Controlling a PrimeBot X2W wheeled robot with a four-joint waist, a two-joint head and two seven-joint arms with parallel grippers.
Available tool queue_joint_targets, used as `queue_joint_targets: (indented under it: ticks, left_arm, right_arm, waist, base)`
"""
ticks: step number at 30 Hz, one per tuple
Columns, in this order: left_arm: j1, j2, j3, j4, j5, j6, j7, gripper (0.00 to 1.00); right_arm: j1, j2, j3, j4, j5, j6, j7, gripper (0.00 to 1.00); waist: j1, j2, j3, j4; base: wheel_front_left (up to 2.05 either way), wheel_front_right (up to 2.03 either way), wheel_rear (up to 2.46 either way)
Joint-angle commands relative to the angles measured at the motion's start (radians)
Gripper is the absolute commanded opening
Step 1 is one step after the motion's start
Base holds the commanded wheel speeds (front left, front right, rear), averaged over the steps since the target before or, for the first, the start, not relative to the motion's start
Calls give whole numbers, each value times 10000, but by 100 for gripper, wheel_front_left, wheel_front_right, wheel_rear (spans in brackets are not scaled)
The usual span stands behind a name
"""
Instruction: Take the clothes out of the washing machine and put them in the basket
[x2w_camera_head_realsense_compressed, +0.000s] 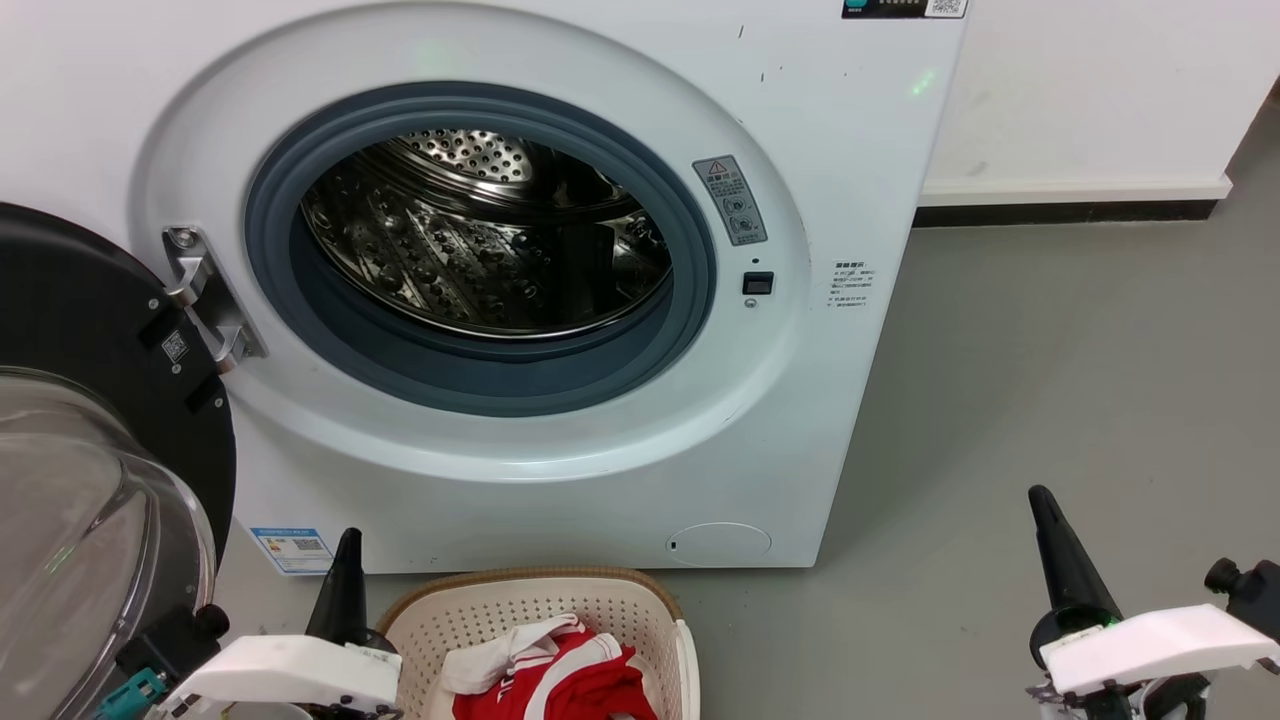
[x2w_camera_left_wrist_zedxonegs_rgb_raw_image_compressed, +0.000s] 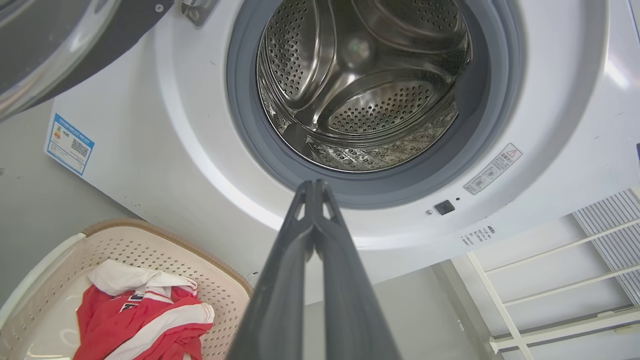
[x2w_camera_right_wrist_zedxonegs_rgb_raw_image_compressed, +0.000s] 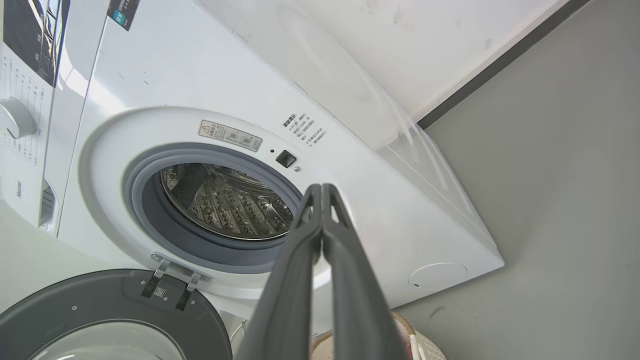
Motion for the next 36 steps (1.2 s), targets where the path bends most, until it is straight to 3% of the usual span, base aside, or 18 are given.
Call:
queue_joint_targets:
  ticks: [1, 36]
  left_arm:
    - [-276, 28, 83, -65, -372, -64, 66, 0]
    - [-797, -53, 434, 335, -4269, -437, 979, 0]
  right_arm:
    - [-345, -75, -44, -26, 398, 0, 36, 0]
    - [-857, -74, -375, 689, 4321, 0, 587, 0]
  waist:
    - [0, 0, 5, 7]
    - [0, 0, 110, 152]
  base:
    - [0, 0, 0]
    - [0, 0, 0]
